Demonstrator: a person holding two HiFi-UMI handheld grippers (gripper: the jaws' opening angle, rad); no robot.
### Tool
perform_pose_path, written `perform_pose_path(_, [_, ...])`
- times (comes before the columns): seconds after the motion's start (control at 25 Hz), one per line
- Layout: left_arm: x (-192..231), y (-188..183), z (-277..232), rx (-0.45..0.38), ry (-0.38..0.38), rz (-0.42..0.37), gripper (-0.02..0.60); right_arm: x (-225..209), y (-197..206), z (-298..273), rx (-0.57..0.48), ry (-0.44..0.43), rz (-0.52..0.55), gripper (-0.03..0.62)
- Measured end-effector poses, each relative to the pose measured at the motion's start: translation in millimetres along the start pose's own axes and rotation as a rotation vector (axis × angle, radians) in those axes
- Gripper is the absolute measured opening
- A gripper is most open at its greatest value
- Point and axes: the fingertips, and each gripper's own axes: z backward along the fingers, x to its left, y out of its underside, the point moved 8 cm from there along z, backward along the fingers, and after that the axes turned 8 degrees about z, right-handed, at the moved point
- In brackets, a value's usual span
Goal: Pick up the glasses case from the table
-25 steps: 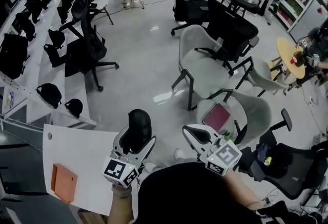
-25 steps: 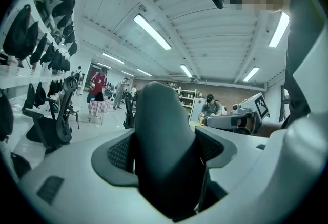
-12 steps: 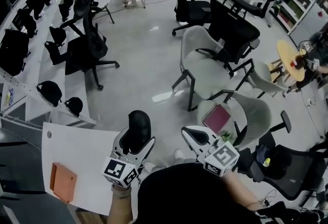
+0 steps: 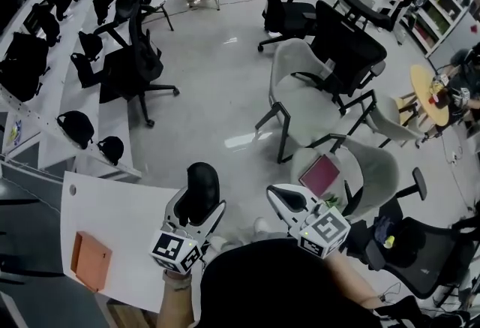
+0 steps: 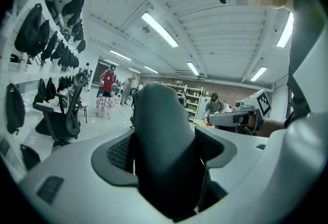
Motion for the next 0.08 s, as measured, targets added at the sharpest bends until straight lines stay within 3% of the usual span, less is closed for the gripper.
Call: perform_pose_path(0.08, [1.0,-0.1,1.5,-0.003,-0.007,0.002,0.360,0.5,-0.2,-1.5,0.001,-0.004,0.001,0.026])
